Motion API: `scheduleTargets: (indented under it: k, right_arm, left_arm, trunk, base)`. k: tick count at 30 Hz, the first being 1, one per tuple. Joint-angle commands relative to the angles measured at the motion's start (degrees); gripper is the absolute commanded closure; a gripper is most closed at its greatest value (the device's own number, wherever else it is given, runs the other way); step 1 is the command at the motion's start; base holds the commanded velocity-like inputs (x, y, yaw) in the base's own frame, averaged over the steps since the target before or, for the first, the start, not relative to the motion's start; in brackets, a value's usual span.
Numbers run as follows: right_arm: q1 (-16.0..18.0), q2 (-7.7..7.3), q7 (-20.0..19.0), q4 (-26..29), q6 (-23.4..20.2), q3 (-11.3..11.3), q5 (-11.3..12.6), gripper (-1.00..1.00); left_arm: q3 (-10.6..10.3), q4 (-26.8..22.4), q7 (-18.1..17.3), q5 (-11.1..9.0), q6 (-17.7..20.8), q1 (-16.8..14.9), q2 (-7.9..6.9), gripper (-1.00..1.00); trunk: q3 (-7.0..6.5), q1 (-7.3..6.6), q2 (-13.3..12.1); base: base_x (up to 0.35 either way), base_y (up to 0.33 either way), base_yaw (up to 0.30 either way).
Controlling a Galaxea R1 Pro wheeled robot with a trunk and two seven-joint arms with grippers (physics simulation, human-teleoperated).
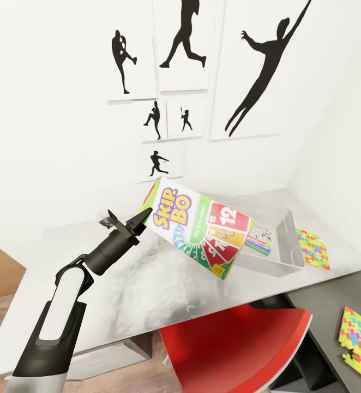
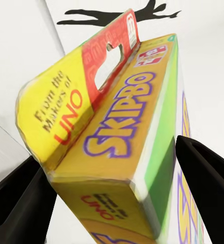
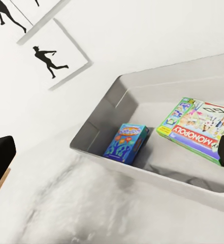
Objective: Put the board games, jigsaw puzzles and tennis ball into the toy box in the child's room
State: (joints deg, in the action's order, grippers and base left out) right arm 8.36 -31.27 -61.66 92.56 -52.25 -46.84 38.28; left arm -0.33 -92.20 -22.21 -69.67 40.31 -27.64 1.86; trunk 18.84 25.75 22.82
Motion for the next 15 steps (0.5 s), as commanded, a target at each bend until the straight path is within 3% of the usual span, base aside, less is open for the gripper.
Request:
scheduleTargets:
  k: [1, 15]
  right_arm:
    - [0.1, -0.03, -0.1, 0.0, -0.3, 0.0, 0.0, -1.00]
    - [0.1, -0.03, -0.1, 0.0, -0.8, -0.4, 0.0, -1.00]
  left_arm:
    - [0.1, 0.0, 0.0, -0.3, 0.4, 0.0, 0.02, 1.00]
    - [0.0, 0.0, 0.2, -0.3, 0.4, 0.0, 0.05, 1.00]
  trunk:
    - [0.10, 0.03, 0.1]
    - [0.10, 0.03, 0.1]
  base:
    - [0.000, -0.011, 0.004]
    - [0.000, -0.003, -0.039]
